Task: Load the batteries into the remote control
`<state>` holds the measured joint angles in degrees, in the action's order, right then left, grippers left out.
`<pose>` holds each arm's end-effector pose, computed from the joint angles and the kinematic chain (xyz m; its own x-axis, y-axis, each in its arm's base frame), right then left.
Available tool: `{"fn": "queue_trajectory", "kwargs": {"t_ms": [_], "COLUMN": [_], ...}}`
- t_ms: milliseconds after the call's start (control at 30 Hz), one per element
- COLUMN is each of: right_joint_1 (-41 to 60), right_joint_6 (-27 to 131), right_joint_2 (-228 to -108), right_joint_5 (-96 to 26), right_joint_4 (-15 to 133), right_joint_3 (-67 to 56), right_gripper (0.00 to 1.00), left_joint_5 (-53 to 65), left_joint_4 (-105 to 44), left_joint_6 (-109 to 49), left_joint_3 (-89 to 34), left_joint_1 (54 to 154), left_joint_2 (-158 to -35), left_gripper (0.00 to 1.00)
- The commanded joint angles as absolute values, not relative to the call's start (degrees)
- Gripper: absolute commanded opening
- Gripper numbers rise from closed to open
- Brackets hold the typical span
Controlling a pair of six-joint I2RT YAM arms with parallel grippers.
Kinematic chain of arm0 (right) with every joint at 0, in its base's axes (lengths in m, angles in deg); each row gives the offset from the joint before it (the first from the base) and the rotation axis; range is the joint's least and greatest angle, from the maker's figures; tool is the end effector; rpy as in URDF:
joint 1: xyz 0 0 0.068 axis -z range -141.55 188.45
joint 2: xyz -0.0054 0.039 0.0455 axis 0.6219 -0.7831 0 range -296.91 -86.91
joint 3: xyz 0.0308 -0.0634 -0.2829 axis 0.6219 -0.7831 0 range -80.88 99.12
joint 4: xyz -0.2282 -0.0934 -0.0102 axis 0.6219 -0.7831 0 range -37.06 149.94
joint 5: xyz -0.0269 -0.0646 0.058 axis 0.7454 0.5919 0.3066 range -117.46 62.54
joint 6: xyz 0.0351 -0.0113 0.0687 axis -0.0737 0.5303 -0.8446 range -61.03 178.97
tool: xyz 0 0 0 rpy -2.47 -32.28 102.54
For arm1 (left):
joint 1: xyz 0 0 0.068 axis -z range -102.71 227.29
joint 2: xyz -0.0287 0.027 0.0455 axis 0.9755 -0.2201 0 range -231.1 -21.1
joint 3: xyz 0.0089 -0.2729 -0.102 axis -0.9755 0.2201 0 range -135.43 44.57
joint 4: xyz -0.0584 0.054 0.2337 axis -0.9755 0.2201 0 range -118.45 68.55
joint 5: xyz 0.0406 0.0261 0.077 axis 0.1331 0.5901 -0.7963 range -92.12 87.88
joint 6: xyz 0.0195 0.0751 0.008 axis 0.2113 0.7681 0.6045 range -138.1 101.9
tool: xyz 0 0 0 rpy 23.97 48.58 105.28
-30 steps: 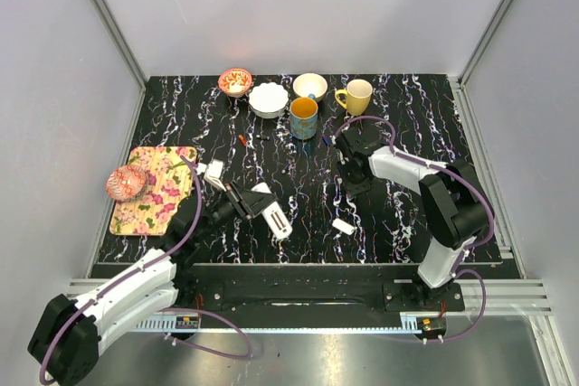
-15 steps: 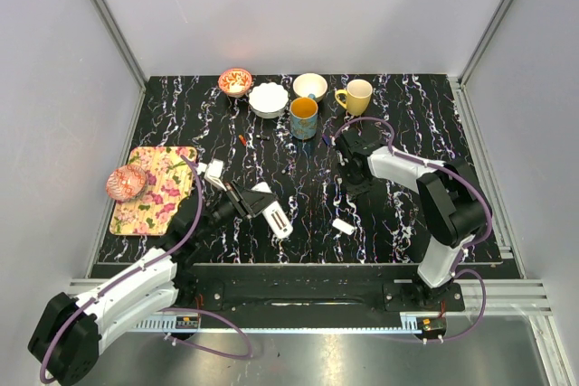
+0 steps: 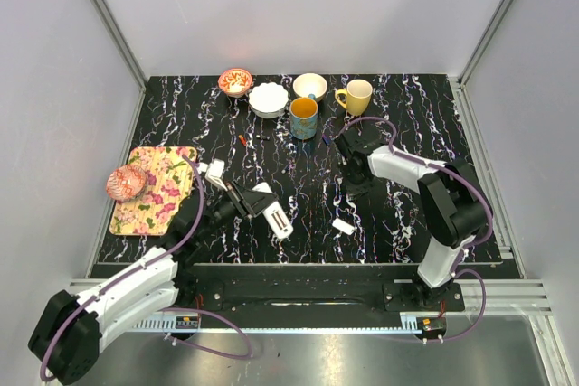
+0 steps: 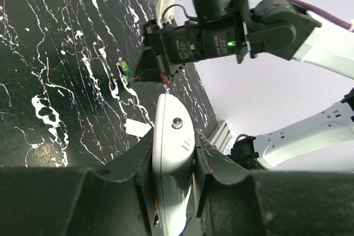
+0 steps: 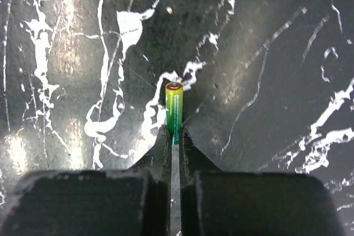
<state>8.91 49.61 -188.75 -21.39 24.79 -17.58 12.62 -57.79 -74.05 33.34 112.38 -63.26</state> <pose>0.2943 0.1588 0.1603 -0.8994 -0.3238 -0.2936 -0.3225 0.9450 -0.0545 0.1343 -0.1149 0.2333 -0.6458 -0.5255 -0.5539 0.4091 0.3744 -0.8321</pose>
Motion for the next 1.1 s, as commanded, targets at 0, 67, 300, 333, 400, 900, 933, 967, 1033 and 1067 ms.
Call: {"fn": "queue_trajectory", "kwargs": {"t_ms": [0, 67, 300, 333, 400, 900, 933, 967, 1033, 1067], "right_joint_1": [8.1, 7.5, -0.9, -2.5, -3.7, -8.0, -8.1, -8.1, -8.3, -8.4], "right_joint_6": [42.6, 40.0, 38.8, 38.4, 36.8, 38.3, 38.6, 39.0, 39.5, 39.7], "right_joint_2": [-177.5, -172.3, -161.8, -161.1, -159.3, -166.4, -167.1, -167.6, -168.8, -169.2], "right_joint_5": [-21.3, -25.2, -30.8, -32.2, -33.8, -44.8, -45.1, -45.4, -46.1, -46.3], "right_joint_4": [19.5, 17.9, -0.1, -1.1, -2.2, -2.5, -2.6, -3.0, -3.1, -3.4], "right_joint_3": [-15.2, -15.1, -6.5, -5.9, -5.0, 1.9, 2.1, 2.3, 3.0, 3.2], "right_gripper": [0.0, 0.0, 0.0, 0.0, 0.0, 0.0, 0.0, 0.0, 0.0, 0.0], "left_joint_5": [12.3, 12.6, 13.0, 13.3, 13.3, 14.7, 14.8, 15.1, 15.4, 15.5], "left_joint_4": [-64.1, -66.8, -84.8, -86.2, -91.3, -109.8, -109.8, -109.6, -109.6, -110.0], "left_joint_6": [-75.8, -77.1, -83.7, -84.2, -86.4, -95.9, -95.8, -95.6, -95.6, -95.6], "left_joint_3": [30.9, 30.3, 28.0, 27.2, 26.6, 21.5, 21.4, 21.4, 21.5, 21.5], "left_joint_1": [112.6, 112.6, 113.3, 113.4, 113.5, 116.5, 116.6, 116.7, 116.7, 116.8], "left_joint_2": [-66.8, -69.3, -84.6, -86.0, -90.2, -107.9, -107.9, -108.1, -108.2, -108.2], "left_gripper": [0.0, 0.0, 0.0, 0.0, 0.0, 0.0, 0.0, 0.0, 0.0, 0.0]}}
